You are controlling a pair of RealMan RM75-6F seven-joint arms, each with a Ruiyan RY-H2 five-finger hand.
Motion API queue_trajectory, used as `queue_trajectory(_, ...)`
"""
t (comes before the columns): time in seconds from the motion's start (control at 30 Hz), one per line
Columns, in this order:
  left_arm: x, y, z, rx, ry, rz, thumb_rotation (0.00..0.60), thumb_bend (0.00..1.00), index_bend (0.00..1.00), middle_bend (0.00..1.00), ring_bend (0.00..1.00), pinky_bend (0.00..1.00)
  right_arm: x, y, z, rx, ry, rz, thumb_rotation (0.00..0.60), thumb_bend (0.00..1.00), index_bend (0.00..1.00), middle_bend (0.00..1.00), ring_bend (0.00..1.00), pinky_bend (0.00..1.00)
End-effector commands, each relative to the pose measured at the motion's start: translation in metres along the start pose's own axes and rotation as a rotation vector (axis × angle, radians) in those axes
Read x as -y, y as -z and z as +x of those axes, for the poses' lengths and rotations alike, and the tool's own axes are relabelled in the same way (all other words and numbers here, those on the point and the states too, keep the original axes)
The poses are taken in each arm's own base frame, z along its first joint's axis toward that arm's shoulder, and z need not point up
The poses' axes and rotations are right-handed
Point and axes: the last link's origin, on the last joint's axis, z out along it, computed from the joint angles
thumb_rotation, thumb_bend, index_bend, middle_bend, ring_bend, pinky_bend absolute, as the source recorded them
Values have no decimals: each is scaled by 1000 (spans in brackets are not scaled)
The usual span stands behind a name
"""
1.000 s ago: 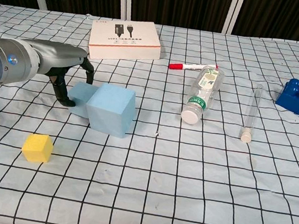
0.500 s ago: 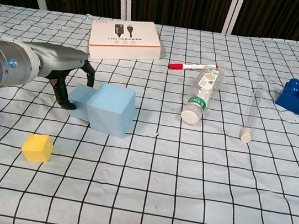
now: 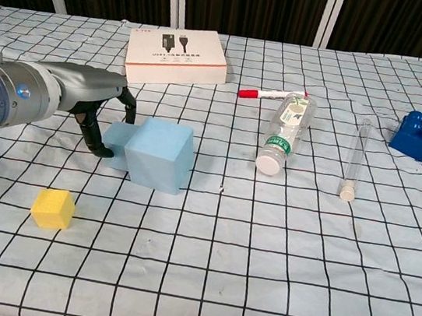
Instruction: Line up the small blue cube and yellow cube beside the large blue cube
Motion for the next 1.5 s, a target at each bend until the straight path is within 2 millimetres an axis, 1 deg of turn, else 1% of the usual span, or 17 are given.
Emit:
queue_trajectory(0.03, 0, 0, 0, 0, 3, -2, 600, 234, 423, 144, 0, 0, 0, 0, 0, 0, 0, 0, 600, 195, 10, 61, 0, 108)
queue_trajectory(0.23, 0, 0, -1, 3, -2, -7, 600, 233, 367, 142, 0, 0, 0, 0, 0, 0, 1, -3, 600, 195, 10, 62, 0, 108)
queue_trajectory(0.33, -1, 1, -1, 5, -2, -11, 600, 215, 350, 142, 0, 0, 0, 0, 0, -1, 1, -4, 600, 196, 10, 62, 0, 108)
queue_trajectory(0.7, -1, 5, -2, 7, -14, -17, 600, 212, 373, 142, 0, 0, 0, 0, 0, -3, 1, -6, 600, 195, 10, 62, 0, 108)
queue_trajectory(0.97, 0, 7, -2, 9, -20, -7, 600, 212, 371, 141, 0, 0, -1, -1, 1, -5, 2, -10, 600, 195, 10, 62, 0, 108)
queue_trajectory(1.23, -1, 8, -1, 15, -28, -4, 600, 211, 271, 127, 0, 0, -1, -1, 0, -5, 3, -13, 600, 195, 10, 62, 0, 108)
queue_trajectory(1.33, 0, 9, 1, 11, -17, -3, 600, 211, 251, 123, 0, 0, -1, -1, 0, -5, 4, -14, 600, 195, 10, 61, 0, 108)
queue_trajectory(1.5, 8, 20, 10, -22, 2, -9, 600, 211, 270, 123, 0, 0, -1, -1, 0, -4, 7, -15, 600, 196, 10, 61, 0, 108)
